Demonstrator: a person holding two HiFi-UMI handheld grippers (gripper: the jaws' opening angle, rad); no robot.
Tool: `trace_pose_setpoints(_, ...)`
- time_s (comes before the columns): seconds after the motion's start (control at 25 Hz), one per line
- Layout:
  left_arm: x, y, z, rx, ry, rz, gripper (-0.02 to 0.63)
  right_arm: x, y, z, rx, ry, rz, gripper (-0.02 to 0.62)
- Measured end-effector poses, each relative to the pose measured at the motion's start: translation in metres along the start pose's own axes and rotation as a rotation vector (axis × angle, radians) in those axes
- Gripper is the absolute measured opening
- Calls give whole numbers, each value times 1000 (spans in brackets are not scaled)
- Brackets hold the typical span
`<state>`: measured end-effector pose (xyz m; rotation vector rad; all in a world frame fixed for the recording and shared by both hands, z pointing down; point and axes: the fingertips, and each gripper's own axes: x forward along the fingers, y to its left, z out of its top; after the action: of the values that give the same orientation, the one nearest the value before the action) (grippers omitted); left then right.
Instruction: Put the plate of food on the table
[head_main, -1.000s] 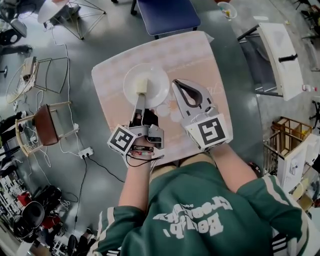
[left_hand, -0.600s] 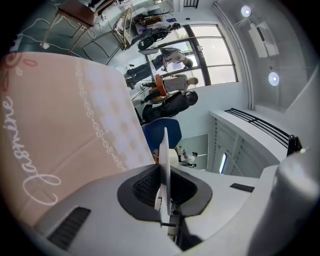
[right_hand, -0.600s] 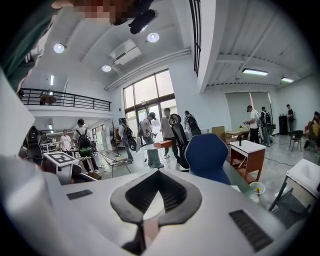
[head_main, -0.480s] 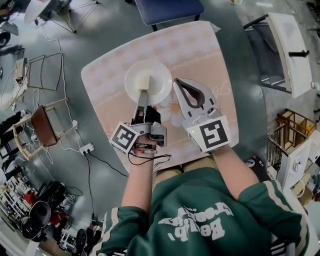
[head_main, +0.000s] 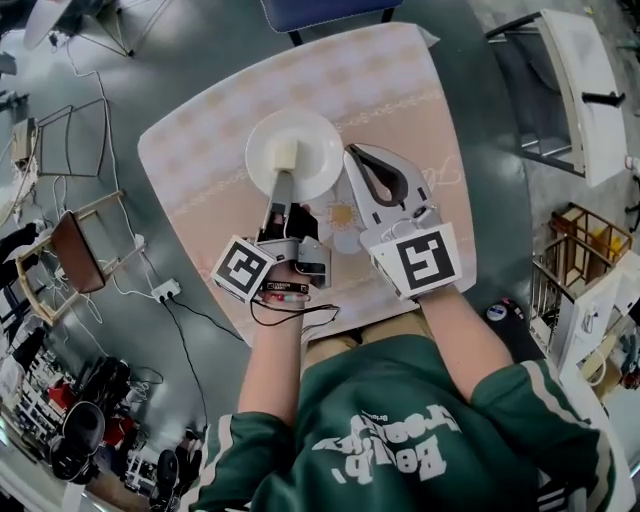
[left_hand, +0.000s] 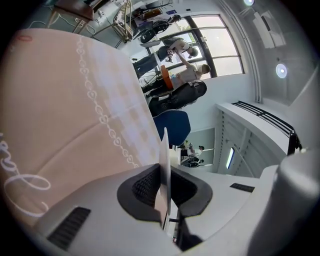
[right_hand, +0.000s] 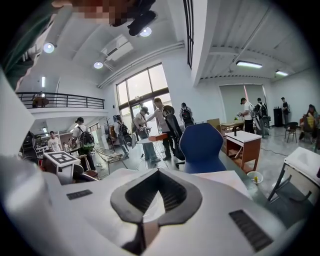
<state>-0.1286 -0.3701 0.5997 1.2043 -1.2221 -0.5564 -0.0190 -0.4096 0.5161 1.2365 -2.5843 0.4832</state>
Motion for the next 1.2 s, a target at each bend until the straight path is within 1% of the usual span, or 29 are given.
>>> trace_pose_setpoints(0.12, 3, 5, 0, -9, 2, 12, 28, 3, 0, -4, 11, 3, 1, 14)
trace_pose_setpoints(0.24, 7, 13, -1, 12, 15, 36, 29, 5, 2, -10, 21, 13, 9, 14)
trace_pose_setpoints(0.36, 9, 25, -3, 25, 28, 89, 29, 7, 3, -14, 25, 19, 12, 14)
trace_pose_setpoints(0.52, 8, 37, -7, 21, 43, 149, 29, 6, 4, -16, 26, 24, 13, 14)
trace_pose_setpoints(0.56, 8, 38, -7, 29, 48, 159, 29, 7, 3, -16, 28, 24, 12, 14)
trace_pose_setpoints(0.64, 10, 38, -8, 73, 61, 179, 29, 8, 1, -16, 30, 26, 11, 14)
trace_pose_setpoints(0.76, 9, 38, -9, 146, 81, 221, 107, 9, 1, -16, 27, 28, 7, 14)
trace_pose_setpoints(0.84, 7, 41, -12, 187, 105, 249, 180, 9, 3, -14, 27, 24, 9, 14)
trace_pose_setpoints(0.92, 5, 43, -15, 204, 124, 262, 181, 9, 7, -14, 23, 22, 13, 14)
trace_pose_setpoints(1.0, 2, 43, -14, 204, 123, 265, 181, 9, 10, -13, 19, 22, 16, 14)
trace_pose_setpoints(1.2, -3, 44, -16, 187, 134, 267, 181, 7, 14, -12, 8, 32, 10, 14)
